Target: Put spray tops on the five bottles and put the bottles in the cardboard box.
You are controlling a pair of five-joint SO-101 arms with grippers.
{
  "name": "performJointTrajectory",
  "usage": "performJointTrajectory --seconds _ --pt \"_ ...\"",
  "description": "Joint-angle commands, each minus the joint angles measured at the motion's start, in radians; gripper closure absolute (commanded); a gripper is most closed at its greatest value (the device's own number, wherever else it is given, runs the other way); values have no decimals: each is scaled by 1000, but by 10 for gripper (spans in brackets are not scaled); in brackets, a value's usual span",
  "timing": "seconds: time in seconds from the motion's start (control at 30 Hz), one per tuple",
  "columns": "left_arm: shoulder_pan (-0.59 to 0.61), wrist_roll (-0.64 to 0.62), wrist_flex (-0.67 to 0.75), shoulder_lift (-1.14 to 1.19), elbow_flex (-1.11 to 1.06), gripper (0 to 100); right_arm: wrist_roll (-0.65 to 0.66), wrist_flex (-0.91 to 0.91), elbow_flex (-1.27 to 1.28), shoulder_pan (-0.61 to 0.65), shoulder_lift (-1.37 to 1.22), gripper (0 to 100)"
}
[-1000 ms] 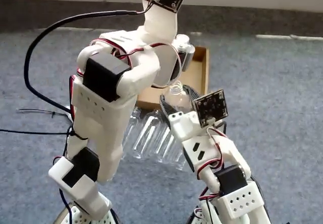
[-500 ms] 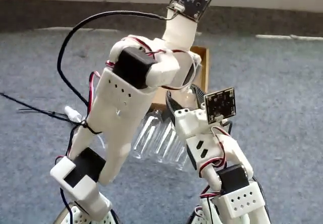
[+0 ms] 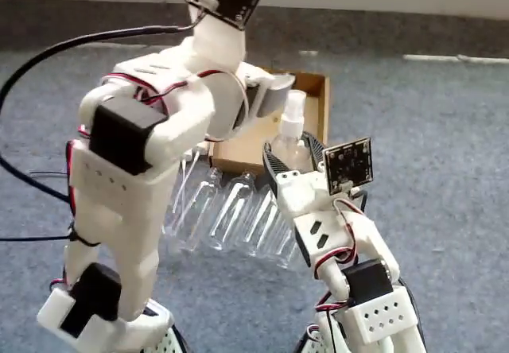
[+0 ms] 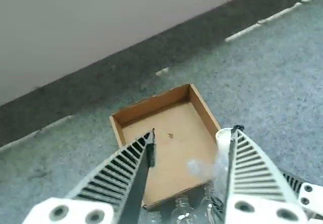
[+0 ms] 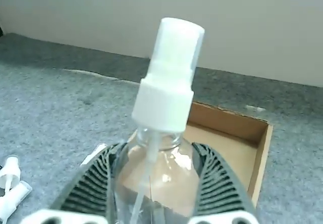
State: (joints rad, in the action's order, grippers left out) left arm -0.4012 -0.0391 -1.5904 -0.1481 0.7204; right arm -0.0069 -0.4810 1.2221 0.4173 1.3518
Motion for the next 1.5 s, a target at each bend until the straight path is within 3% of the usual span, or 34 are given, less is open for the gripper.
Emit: performJointTrajectory --seconds 0.0,0.13,0.27,0.37,0.57,0.7,0.97,1.23,1.47 --pt "143 51 -60 -79 1 775 2 61 -88 -65 7 995" --pt "176 52 -126 -79 -4 772 2 77 -131 -74 -21 995" --pt "130 66 -23 -79 -2 772 8 79 -127 10 -24 995" --pt "61 83 37 -56 -7 772 112 79 -124 41 -24 995" --pt "-19 86 69 18 5 772 160 79 -122 50 -24 995" --pt "-22 86 52 47 1 774 155 79 -125 47 -24 995" --pt "-73 91 -112 56 -30 776 153 79 -130 25 -25 995" --pt "-50 89 -104 45 -84 776 75 77 -130 -36 -28 995" --pt "116 89 -98 47 179 776 77 77 -130 -38 -31 995"
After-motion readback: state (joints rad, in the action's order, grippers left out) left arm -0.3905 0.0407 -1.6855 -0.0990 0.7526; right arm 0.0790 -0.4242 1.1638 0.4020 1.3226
